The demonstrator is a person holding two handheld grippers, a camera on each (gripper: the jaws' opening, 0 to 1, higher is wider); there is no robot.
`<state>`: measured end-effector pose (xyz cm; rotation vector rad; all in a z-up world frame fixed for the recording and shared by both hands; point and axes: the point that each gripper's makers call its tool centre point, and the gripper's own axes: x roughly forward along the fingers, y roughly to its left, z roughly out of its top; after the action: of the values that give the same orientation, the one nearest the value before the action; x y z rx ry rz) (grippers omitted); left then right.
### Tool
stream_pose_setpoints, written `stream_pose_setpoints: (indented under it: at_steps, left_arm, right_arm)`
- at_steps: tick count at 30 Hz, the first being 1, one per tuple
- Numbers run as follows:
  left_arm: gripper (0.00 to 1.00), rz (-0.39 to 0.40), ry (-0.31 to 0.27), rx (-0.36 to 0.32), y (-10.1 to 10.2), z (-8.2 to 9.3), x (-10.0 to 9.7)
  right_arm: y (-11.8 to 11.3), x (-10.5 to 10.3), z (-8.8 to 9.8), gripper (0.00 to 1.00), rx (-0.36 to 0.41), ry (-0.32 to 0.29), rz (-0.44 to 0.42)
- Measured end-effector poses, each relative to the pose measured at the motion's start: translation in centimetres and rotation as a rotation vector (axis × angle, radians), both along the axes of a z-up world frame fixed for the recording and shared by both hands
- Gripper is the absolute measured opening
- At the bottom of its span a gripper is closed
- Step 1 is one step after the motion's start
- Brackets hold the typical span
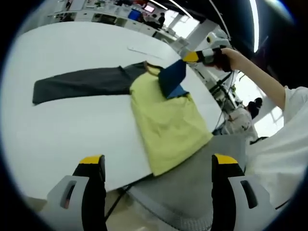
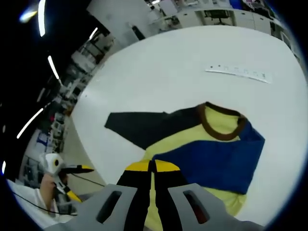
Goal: Fold the garment on the visible template until the final outline fits inside the template.
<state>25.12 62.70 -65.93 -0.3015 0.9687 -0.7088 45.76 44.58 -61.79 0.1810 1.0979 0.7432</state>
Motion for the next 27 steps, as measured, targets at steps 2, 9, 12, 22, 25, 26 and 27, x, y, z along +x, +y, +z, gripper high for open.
stream_pose_setpoints:
  at_steps: [2, 9, 12, 22, 25, 26, 27]
  left_arm:
    - [0.87, 0.002, -0.005, -0.001, 0.1, 0.1, 0.2]
    - [0.87, 0.008, -0.013, -0.009, 0.2, -0.1, 0.8]
    - [0.87, 0.009, -0.017, -0.019, 0.0, -0.2, 1.0]
    - [0.87, 0.046, -0.020, -0.037, 1.0, -0.8, 1.3]
    - [0.87, 0.061, -0.017, -0.037, 1.4, -1.1, 1.2]
    - [0.87, 0.065, -0.016, -0.038, 1.5, -1.2, 1.2]
    - [0.87, 0.069, -0.015, -0.039, 1.6, -1.2, 1.2]
  right_arm:
    - [0.1, 0.1, -0.2, 0.02, -0.001, 0.005, -0.004]
    - [0.9, -0.3, -1.3, 0.02, -0.018, 0.033, -0.033]
    - [1.5, -0.6, -1.8, 0.02, -0.018, 0.054, -0.054]
    - [3.2, -0.3, -3.1, 0.02, -0.034, 0.083, -0.064]
    - [3.8, -0.2, -3.3, 0.03, -0.024, 0.094, -0.080]
    - [4.0, -0.1, -3.3, 0.03, -0.023, 0.096, -0.081]
    - [4.3, -0.1, -3.5, 0.03, -0.024, 0.098, -0.081]
